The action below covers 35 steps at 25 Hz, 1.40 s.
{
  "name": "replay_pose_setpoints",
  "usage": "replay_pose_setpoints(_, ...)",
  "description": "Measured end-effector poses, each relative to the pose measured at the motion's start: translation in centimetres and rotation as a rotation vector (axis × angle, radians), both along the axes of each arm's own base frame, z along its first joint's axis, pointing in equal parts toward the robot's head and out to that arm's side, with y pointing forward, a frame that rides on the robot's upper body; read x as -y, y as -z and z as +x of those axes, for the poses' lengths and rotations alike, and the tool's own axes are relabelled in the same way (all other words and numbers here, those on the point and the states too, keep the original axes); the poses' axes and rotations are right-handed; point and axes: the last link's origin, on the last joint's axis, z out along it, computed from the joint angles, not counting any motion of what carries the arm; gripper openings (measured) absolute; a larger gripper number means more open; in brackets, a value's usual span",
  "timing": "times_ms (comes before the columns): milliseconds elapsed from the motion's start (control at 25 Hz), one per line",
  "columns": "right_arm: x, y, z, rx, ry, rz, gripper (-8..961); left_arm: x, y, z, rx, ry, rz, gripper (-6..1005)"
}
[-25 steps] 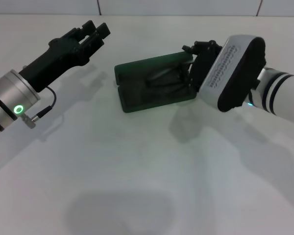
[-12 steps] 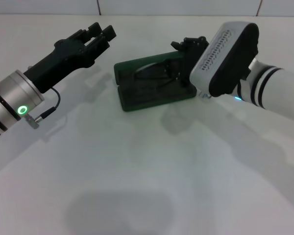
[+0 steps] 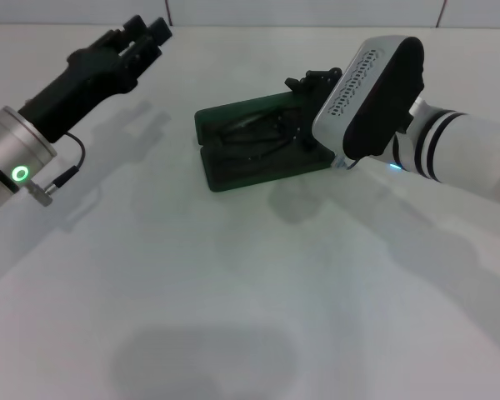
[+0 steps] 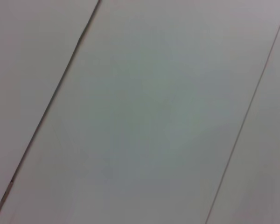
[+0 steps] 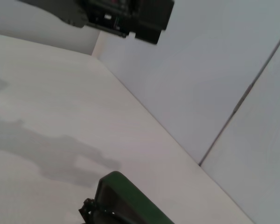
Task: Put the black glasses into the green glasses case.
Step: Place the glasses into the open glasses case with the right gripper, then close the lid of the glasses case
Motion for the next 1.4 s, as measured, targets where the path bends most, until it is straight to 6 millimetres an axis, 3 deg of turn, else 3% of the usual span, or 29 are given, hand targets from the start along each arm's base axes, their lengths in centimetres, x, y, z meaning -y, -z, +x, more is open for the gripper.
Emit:
replay_pose_setpoints(720,2.0,-1.4,-0.3,-0.010,-0.083,0.062,499,0.1,0.1,-0.2,-0.015,-0.001,-0.009,503)
replay_pose_setpoints(840,2.2,-1.8,-0.2,-0.014,-0.088,0.083,565,0.1,0.1,-0.2,-0.014,-0.002,-0.010,503)
replay_pose_setpoints(960,3.5,-1.8,-0.3,-0.029,-0.112,0.038,630,0.3,0.1,-0.4,-0.014,-0.008,-0.010,503)
replay_pose_setpoints(1080,5.0,-2.0,-0.6,-0.053,-0.149,-0.055,631,0.7,0.1,-0.9,-0.015,-0.022,-0.010,503)
replay_pose_setpoints(1240,6.6,-4.3,0.6,-0.110,-0.162,-0.228,630,1.0,-0.1,-1.7,-0.027,-0.046,-0.009,503)
replay_pose_setpoints(1400,6.5,-8.2,4.2,-0.205,-0.058,-0.370,629,-0.1,0.3,-1.7,-0.081,-0.074,-0.038,503)
